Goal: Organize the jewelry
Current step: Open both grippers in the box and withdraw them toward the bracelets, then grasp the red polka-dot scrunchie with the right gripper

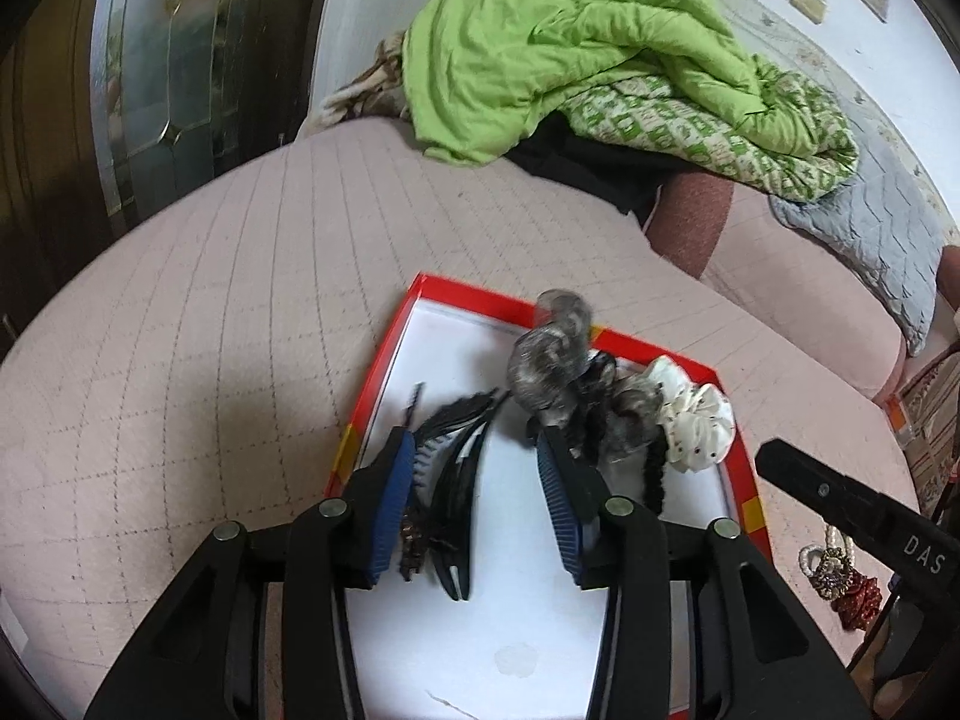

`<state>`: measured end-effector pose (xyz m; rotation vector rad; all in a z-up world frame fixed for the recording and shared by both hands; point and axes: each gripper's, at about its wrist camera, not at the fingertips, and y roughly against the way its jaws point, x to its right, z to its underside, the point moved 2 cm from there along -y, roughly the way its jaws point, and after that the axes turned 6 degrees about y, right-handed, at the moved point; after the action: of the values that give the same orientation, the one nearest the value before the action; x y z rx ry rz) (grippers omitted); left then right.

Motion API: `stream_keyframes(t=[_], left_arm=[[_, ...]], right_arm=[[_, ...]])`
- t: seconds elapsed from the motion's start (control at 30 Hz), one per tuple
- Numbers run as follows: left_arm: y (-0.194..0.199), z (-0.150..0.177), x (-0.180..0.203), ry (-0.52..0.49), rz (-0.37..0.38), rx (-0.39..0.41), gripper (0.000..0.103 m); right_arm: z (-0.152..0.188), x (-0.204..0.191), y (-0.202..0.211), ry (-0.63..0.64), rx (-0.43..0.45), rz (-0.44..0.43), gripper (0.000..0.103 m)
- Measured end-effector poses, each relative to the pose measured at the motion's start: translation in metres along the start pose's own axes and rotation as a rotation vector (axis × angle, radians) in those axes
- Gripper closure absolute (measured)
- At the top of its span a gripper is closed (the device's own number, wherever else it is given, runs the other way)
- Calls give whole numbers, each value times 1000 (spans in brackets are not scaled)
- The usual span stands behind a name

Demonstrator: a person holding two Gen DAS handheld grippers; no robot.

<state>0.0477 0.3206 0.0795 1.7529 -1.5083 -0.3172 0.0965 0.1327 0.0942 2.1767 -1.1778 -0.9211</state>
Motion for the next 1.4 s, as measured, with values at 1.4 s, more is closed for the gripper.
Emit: stream_keyframes(t=[1.4], left_arm=[[74, 160, 244, -456, 315, -127, 58]], right_arm=[[148, 248, 239, -526, 188, 169, 53]])
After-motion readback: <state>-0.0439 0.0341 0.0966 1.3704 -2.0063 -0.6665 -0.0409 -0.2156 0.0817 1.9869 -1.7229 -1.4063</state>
